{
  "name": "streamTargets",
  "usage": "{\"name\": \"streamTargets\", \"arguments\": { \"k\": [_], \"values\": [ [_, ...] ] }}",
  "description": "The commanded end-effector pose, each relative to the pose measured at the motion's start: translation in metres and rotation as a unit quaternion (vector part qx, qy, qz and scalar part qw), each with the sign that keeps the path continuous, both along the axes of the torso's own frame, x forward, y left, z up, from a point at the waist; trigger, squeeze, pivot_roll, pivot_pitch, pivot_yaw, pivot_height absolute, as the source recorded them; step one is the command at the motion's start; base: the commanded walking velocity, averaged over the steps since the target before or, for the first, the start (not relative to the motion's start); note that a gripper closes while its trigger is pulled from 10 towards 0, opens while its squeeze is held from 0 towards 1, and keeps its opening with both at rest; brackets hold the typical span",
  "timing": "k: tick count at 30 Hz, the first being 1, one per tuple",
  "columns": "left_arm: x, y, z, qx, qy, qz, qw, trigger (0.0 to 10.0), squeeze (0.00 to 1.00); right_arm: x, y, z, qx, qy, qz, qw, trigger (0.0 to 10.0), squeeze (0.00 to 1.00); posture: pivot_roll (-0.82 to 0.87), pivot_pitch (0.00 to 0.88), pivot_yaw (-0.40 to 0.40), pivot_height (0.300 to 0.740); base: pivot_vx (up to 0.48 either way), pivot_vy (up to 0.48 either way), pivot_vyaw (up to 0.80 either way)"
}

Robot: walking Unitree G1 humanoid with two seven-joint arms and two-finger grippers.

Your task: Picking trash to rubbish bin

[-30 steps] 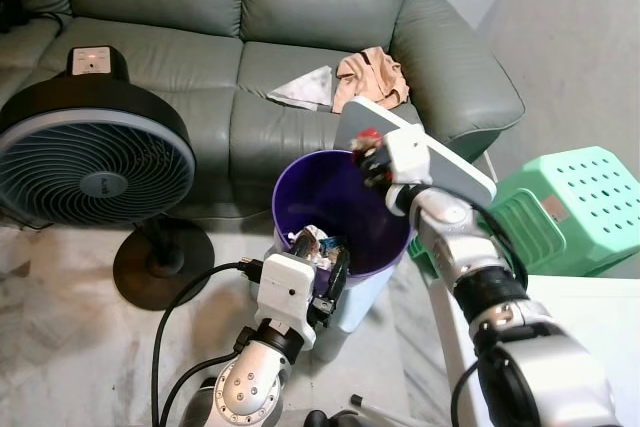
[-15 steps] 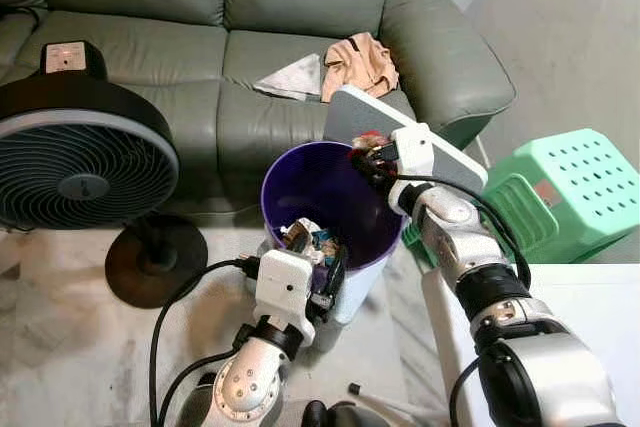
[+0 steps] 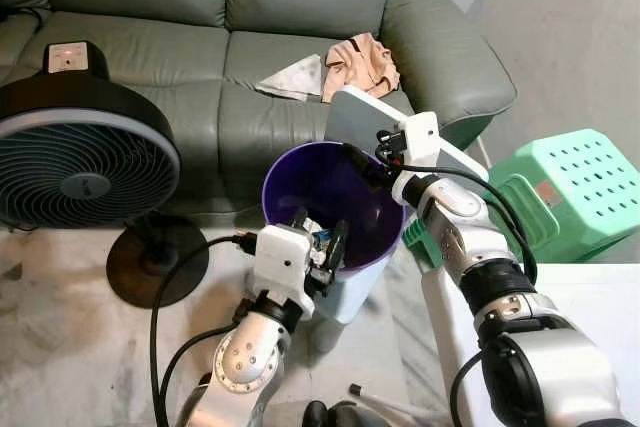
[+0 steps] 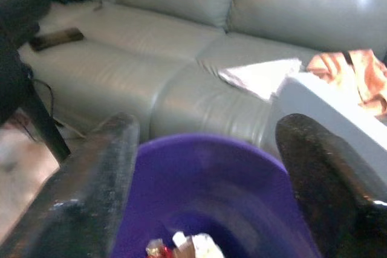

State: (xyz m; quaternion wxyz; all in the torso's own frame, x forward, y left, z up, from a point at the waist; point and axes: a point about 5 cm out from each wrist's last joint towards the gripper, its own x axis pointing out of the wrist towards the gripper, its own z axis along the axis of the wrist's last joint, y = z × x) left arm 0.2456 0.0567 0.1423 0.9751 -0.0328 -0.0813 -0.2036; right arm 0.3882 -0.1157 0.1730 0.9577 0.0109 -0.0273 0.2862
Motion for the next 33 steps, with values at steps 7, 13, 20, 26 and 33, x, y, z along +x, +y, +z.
{"name": "streamTargets", "arguments": {
  "k": [7,13,20,26,33],
  "values": [
    [0.021,0.009,0.014,-0.04,-0.021,0.003,0.999,10.0,0.0,-0.005,-0.024,0.017,0.066,-0.071,-0.014,0.995,10.0,1.0,0.2,0.12,-0.139,0.74,0.0,0.0,0.0],
    [0.05,0.031,0.026,-0.05,-0.031,0.012,0.998,10.0,0.0,-0.013,-0.055,0.013,0.097,-0.085,-0.09,0.988,10.0,1.0,0.18,0.087,-0.112,0.74,0.0,0.0,0.0],
    [0.082,0.055,0.038,-0.052,-0.023,0.041,0.998,10.0,0.0,-0.034,-0.092,0.001,0.097,-0.106,-0.187,0.972,10.0,1.0,0.14,0.037,-0.067,0.74,0.0,0.0,0.0],
    [0.094,0.075,0.034,-0.026,-0.026,0.09,0.995,10.0,0.0,-0.048,-0.096,-0.008,0.098,-0.102,-0.213,0.967,10.0,0.38,0.11,0.002,-0.043,0.74,0.0,0.0,0.0],
    [0.102,0.093,0.025,-0.03,0.003,0.121,0.992,10.0,0.0,-0.057,-0.09,-0.029,0.066,-0.042,-0.252,0.965,10.0,0.0,0.08,0.0,-0.006,0.74,0.0,0.0,0.0]
  ]
}}
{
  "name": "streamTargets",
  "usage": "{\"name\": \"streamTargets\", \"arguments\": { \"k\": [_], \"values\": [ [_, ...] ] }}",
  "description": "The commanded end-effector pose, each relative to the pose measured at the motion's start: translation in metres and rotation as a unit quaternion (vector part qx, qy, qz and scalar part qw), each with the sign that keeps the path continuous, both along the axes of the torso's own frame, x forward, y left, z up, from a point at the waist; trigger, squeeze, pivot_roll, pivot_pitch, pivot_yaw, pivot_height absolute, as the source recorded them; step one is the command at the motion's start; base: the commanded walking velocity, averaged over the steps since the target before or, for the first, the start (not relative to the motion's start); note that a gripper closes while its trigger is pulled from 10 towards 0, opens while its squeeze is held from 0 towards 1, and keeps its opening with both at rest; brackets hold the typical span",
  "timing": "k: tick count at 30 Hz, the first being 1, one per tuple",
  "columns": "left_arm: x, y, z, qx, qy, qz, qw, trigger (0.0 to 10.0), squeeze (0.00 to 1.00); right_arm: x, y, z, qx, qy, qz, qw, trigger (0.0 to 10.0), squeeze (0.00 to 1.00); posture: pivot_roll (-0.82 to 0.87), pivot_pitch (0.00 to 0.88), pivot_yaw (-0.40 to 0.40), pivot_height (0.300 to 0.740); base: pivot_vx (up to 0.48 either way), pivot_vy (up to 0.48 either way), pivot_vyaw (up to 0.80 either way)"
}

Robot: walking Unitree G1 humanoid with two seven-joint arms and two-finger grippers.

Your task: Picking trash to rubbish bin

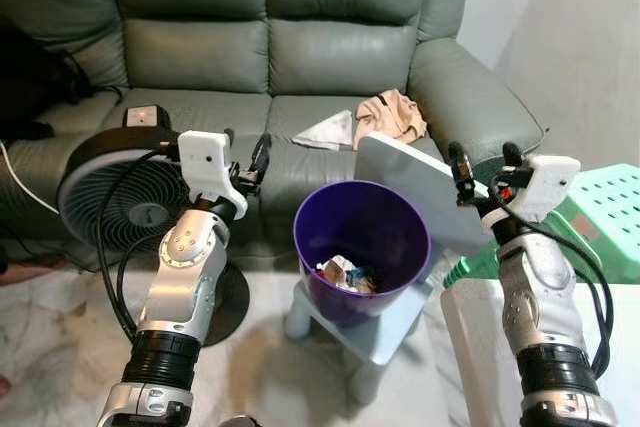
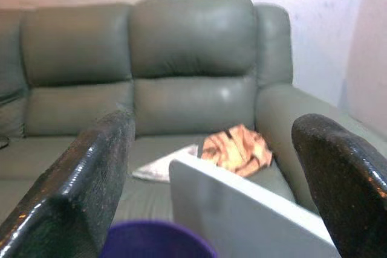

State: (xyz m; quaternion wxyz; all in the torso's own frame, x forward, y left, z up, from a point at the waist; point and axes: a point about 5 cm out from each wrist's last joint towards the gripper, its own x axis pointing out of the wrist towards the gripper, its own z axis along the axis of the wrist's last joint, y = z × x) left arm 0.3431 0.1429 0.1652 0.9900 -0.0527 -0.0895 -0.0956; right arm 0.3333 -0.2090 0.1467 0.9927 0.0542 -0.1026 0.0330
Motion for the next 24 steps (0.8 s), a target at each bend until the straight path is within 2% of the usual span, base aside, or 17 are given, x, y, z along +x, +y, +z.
{"name": "streamTargets", "arguments": {
  "k": [1,6,9,13,18,24],
  "values": [
    [0.004,0.006,0.002,-0.001,0.002,0.014,1.0,10.0,0.0,-0.002,0.004,-0.002,0.0,0.015,0.001,1.0,10.0,0.0,0.08,0.0,-0.006,0.74,0.0,0.0,0.0],
    [0.01,0.009,0.006,0.01,-0.016,0.017,1.0,10.0,0.0,-0.005,0.01,-0.004,-0.008,0.014,-0.008,1.0,10.0,0.0,0.08,0.0,0.007,0.74,0.0,0.0,-0.68],
    [0.009,0.008,0.006,0.031,-0.022,0.018,0.999,10.0,0.0,-0.004,0.012,-0.003,-0.008,0.016,-0.007,1.0,10.0,0.0,0.08,0.0,0.009,0.74,0.0,0.0,-0.73],
    [0.009,0.001,0.0,0.012,-0.005,0.009,1.0,10.0,0.0,-0.003,0.016,-0.003,-0.019,0.018,-0.008,1.0,10.0,0.0,0.09,0.0,0.009,0.74,0.0,0.0,-0.73],
    [0.007,-0.009,0.003,0.039,-0.027,-0.013,0.999,10.0,0.0,-0.002,0.019,-0.003,-0.024,0.017,-0.001,1.0,10.0,0.0,0.09,0.0,0.007,0.74,0.0,0.0,-0.74],
    [0.01,-0.009,0.005,0.03,-0.032,-0.013,0.999,10.0,0.0,0.001,0.021,-0.002,-0.029,0.014,-0.005,0.999,10.0,0.0,0.09,0.0,0.012,0.74,0.0,0.0,-0.75]
  ]
}}
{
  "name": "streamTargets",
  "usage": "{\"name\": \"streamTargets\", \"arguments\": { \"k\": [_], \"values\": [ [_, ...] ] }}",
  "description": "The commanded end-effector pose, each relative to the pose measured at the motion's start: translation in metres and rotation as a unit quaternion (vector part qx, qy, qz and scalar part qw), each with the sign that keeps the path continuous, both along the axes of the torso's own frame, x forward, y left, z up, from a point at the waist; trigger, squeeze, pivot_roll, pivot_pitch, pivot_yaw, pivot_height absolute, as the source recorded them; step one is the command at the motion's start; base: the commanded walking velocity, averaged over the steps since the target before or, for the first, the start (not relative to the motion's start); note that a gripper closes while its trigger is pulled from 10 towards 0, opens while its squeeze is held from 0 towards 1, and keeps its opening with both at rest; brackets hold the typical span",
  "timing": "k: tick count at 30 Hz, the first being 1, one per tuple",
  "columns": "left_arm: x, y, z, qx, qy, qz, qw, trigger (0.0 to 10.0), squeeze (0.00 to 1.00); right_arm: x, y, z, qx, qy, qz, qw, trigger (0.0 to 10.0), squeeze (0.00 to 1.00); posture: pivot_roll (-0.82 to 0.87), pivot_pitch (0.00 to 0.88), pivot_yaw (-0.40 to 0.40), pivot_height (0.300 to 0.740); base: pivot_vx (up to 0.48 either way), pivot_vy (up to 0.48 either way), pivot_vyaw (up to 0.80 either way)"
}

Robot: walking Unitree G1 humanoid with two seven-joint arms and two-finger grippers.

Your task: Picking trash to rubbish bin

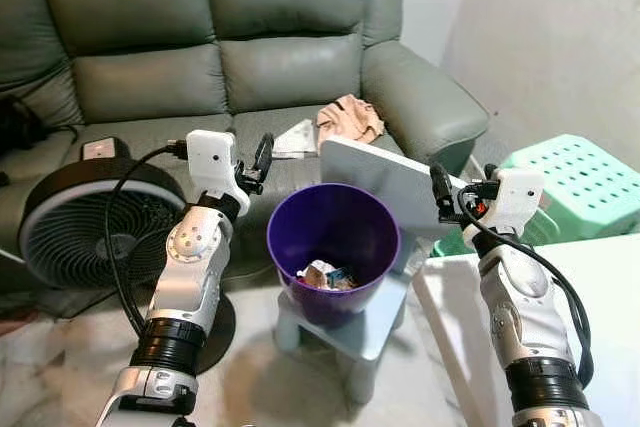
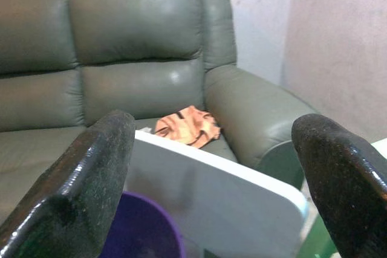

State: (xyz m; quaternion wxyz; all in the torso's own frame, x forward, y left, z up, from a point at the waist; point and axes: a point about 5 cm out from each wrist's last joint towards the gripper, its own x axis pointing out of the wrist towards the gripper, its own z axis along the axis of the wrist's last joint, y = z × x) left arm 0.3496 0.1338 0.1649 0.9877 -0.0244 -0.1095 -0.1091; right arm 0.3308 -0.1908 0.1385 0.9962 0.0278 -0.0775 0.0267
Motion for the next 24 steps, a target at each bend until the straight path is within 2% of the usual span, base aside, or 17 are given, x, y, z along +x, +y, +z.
{"name": "streamTargets", "arguments": {
  "k": [1,6,8,10,11,14,19,24],
  "values": [
    [0.002,0.0,0.006,0.0,-0.015,-0.006,1.0,10.0,0.0,0.002,0.002,0.008,-0.009,-0.02,0.001,1.0,10.0,0.0,0.09,0.0,0.012,0.74,0.0,0.0,-0.74],
    [-0.006,0.001,0.004,-0.009,-0.028,-0.021,0.999,10.0,0.0,-0.006,0.002,0.01,-0.013,-0.04,0.003,0.999,10.0,0.0,0.08,0.0,0.021,0.74,0.0,0.0,-0.74],
    [-0.018,0.001,0.0,-0.016,-0.038,-0.045,0.998,10.0,0.0,-0.017,0.004,0.008,-0.021,-0.05,0.008,0.998,10.0,0.0,0.08,0.0,0.021,0.74,0.0,0.0,-0.73],
    [-0.022,0.002,-0.003,-0.012,-0.042,-0.043,0.998,10.0,0.0,-0.022,0.005,0.007,-0.025,-0.051,0.009,0.998,10.0,0.0,0.08,0.0,0.024,0.74,0.0,0.0,-0.72],
    [-0.027,0.004,-0.007,-0.042,-0.031,-0.044,0.998,10.0,0.0,-0.027,0.007,0.006,-0.027,-0.052,0.009,0.998,10.0,0.0,0.08,0.0,0.027,0.74,0.0,0.0,-0.72],
    [-0.034,0.007,-0.016,-0.062,-0.017,-0.038,0.997,10.0,0.0,-0.035,0.009,0.001,-0.026,-0.047,0.005,0.999,10.0,0.0,0.08,0.0,0.028,0.74,0.0,0.0,-0.72],
    [-0.039,0.008,-0.022,-0.051,-0.008,-0.038,0.998,10.0,0.0,-0.042,0.01,-0.006,-0.027,-0.03,0.003,0.999,10.0,0.0,0.07,0.0,0.027,0.74,0.0,0.0,-0.72],
    [-0.033,0.014,-0.016,-0.043,-0.011,-0.031,0.999,10.0,0.0,-0.04,0.011,0.001,-0.029,-0.034,0.003,0.999,10.0,0.0,0.07,0.0,0.023,0.74,0.0,0.0,-0.72]
  ]
}}
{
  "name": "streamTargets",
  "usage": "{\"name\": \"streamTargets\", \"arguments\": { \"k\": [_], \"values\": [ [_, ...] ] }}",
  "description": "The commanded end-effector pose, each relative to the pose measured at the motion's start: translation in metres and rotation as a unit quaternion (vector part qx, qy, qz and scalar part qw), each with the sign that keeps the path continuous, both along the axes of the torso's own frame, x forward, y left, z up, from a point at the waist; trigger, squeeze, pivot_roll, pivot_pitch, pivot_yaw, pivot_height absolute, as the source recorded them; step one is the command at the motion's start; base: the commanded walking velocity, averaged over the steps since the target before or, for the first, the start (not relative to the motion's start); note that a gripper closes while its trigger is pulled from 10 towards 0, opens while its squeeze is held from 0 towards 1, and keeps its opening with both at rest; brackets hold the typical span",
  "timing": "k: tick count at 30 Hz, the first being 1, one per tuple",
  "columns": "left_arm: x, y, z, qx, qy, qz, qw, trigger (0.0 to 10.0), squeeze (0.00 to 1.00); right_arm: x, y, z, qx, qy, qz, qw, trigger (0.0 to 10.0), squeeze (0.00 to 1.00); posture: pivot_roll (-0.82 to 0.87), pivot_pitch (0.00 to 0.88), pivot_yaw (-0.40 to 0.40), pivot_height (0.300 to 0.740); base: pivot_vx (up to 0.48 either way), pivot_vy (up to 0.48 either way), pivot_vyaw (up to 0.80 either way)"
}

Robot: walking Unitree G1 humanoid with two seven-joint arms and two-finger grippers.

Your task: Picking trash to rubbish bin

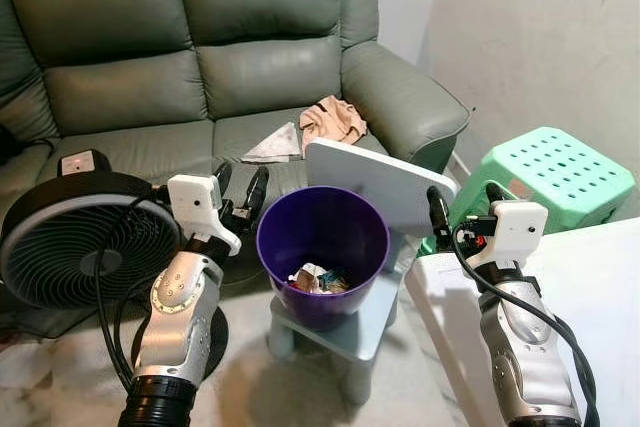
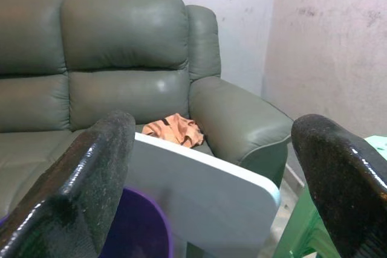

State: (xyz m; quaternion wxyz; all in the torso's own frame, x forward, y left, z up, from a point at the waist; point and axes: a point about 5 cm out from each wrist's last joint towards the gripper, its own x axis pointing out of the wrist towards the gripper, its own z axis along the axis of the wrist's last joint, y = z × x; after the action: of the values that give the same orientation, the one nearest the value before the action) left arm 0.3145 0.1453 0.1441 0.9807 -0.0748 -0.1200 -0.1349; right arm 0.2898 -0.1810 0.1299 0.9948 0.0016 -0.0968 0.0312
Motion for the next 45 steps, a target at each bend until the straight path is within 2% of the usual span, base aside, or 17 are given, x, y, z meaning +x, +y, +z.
{"name": "streamTargets", "arguments": {
  "k": [1,6,9,18,20,32,34,36,42,45],
  "values": [
    [0.002,0.004,0.006,0.004,-0.005,0.002,1.0,10.0,0.0,0.002,0.001,0.011,-0.005,-0.014,0.001,1.0,10.0,0.0,0.07,0.0,0.02,0.74,0.0,0.0,-0.71],
    [0.0,0.004,0.006,-0.011,-0.003,0.002,1.0,10.0,0.0,0.0,-0.001,0.012,-0.012,-0.01,0.003,1.0,10.0,0.0,0.06,0.0,0.011,0.74,0.0,0.0,-0.72],
    [-0.002,0.001,0.004,0.008,-0.002,0.002,1.0,10.0,0.0,-0.001,-0.001,0.012,-0.017,-0.006,0.005,1.0,10.0,0.0,0.06,0.0,0.01,0.74,0.0,0.0,-0.72],
    [-0.007,-0.002,0.0,-0.004,0.007,0.0,1.0,10.0,0.0,-0.004,0.0,0.009,-0.022,0.007,0.017,1.0,10.0,0.0,0.07,0.0,-0.005,0.74,0.0,-0.444,-0.72],
    [-0.008,-0.002,0.0,-0.027,0.011,0.003,1.0,10.0,0.0,-0.004,0.001,0.008,-0.025,0.013,0.021,0.999,10.0,0.0,0.07,0.0,-0.007,0.74,0.0,0.0,-0.72],
    [-0.01,-0.008,-0.002,-0.017,0.016,-0.009,1.0,10.0,0.0,-0.008,0.001,0.005,-0.03,0.023,0.026,0.999,10.0,0.0,0.07,0.0,-0.009,0.74,0.0,0.0,-0.71],
    [-0.01,-0.009,-0.003,-0.018,0.019,-0.011,1.0,10.0,0.0,-0.011,0.002,0.008,0.001,0.016,0.039,0.999,10.0,0.0,0.06,0.0,-0.011,0.74,0.0,0.0,0.0],
    [-0.01,-0.009,-0.003,-0.019,0.019,-0.01,1.0,10.0,0.0,-0.011,0.001,0.006,-0.015,0.024,0.033,0.999,10.0,0.0,0.06,0.0,-0.012,0.74,0.0,0.0,0.0],
    [-0.011,-0.012,-0.003,-0.031,0.02,-0.009,0.999,10.0,0.0,-0.015,-0.001,0.001,-0.014,0.035,0.038,0.999,10.0,0.0,0.06,0.0,-0.019,0.74,0.0,0.0,0.0],
    [-0.011,-0.012,-0.006,-0.042,0.038,0.002,0.998,10.0,0.0,-0.016,-0.001,0.001,-0.015,0.036,0.04,0.998,10.0,0.0,0.06,0.0,-0.022,0.74,0.0,0.0,0.0]
  ]
}}
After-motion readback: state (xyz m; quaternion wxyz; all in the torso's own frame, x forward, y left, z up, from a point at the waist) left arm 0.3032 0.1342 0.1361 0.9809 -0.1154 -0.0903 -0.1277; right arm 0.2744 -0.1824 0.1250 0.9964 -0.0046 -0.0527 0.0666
